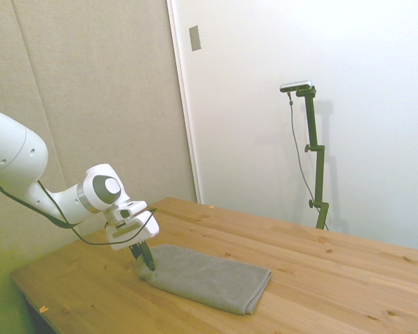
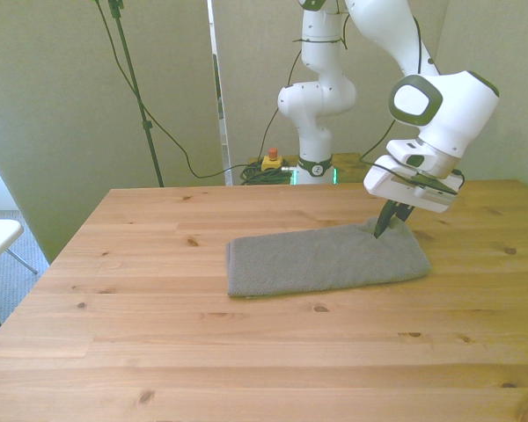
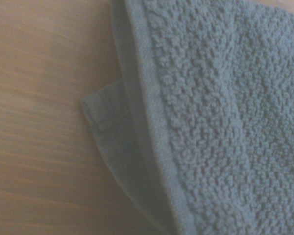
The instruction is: Fold the towel
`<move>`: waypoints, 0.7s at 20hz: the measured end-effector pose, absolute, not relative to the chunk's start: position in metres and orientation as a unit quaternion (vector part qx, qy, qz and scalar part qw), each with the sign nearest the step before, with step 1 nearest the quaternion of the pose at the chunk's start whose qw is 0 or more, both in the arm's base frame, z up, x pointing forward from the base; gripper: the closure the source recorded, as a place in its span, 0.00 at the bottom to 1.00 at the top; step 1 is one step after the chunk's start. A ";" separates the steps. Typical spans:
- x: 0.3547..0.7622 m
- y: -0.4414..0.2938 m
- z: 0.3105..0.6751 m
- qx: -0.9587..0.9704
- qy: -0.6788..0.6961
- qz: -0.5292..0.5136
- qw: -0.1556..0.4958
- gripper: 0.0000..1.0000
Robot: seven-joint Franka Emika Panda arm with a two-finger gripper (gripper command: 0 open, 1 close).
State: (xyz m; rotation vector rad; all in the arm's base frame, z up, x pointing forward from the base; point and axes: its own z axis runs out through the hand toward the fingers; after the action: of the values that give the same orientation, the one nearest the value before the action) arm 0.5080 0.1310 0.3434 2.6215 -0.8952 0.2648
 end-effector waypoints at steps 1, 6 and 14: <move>0.509 0.127 0.348 0.926 -0.323 0.095 0.169 1.00; 0.511 0.097 0.399 0.919 -0.358 0.111 0.117 1.00; 0.509 0.011 0.466 0.899 -0.415 0.132 0.047 1.00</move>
State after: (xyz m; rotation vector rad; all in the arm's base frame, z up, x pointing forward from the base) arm 0.5092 0.0114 0.4665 2.7419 -1.2676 0.4036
